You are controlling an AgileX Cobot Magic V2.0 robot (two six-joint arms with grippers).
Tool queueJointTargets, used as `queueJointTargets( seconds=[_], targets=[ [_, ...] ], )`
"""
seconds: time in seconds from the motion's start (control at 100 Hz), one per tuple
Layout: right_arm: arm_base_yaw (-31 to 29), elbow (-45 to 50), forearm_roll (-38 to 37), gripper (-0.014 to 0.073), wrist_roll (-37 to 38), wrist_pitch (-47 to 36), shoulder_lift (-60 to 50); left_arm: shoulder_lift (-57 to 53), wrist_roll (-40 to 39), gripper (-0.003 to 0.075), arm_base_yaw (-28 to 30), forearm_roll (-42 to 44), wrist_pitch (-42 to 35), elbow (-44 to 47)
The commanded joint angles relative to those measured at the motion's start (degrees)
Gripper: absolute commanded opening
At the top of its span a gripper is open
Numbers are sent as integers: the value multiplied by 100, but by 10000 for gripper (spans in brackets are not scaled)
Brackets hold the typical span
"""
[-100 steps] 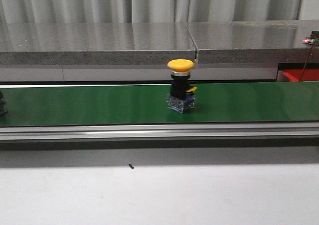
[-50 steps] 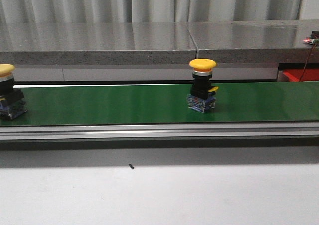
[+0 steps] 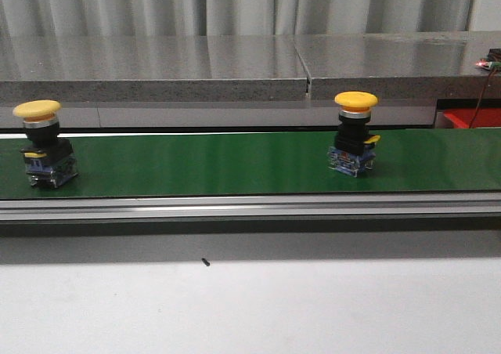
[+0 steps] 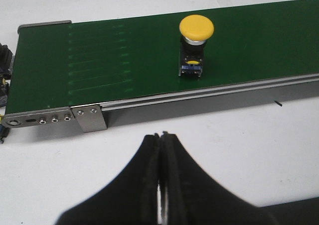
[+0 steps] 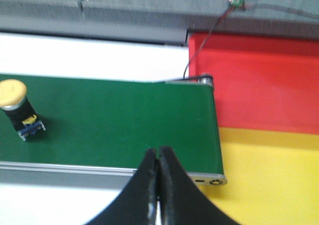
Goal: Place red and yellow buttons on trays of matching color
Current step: 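Lower the right gripper onto the first yellow button at the belt's end, then lift the yellow button with the right gripper and lower it into the yellow tray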
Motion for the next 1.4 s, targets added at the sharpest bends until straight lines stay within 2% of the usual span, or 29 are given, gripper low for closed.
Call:
queueJointTargets(
  seconds=[0.0,0.09,0.16,0.21,0.28,0.35,0.36,0.43,0.47,0.63,0.88,1.03,1.39],
  targets=[
    [-10,-652,2,-54,-54,78,577,23,-2,-20,-51,-144,-375,-149],
    [-1,-1159,13,-28,-65,519,1094,23,-2,-20,-51,-144,-375,-149],
    [54,-1516,41,35,-146,867,1442,23,-2,-20,-51,-144,-375,-149],
    [106,-1738,80,113,-224,1097,1647,23,-2,-20,-51,-144,-375,-149],
    [195,-2004,155,269,-405,1301,1896,23,-2,-20,-51,-144,-375,-149],
    [277,-2218,272,441,-493,1465,2106,23,-2,-20,-51,-144,-375,-149],
    [295,-2256,307,487,-499,1492,2147,23,-2,-20,-51,-144,-375,-149],
    [373,-2448,429,592,-503,1632,2328,23,-2,-20,-51,-144,-375,-149],
    [423,-2549,495,624,-503,1800,2459,23,-2,-20,-51,-144,-375,-149],
    [653,-2994,673,625,-503,2461,3003,23,-2,-20,-51,-144,-375,-149],
    [999,-3315,680,625,-503,2373,3680,23,-2,-20,-51,-144,-375,-149],
    [999,-3605,680,625,-585,2647,4235,23,-2,-20,-51,-144,-375,-149],
    [857,-3849,700,617,-805,2050,5297,23,-2,-20,-51,-144,-375,-149]
  ],
)
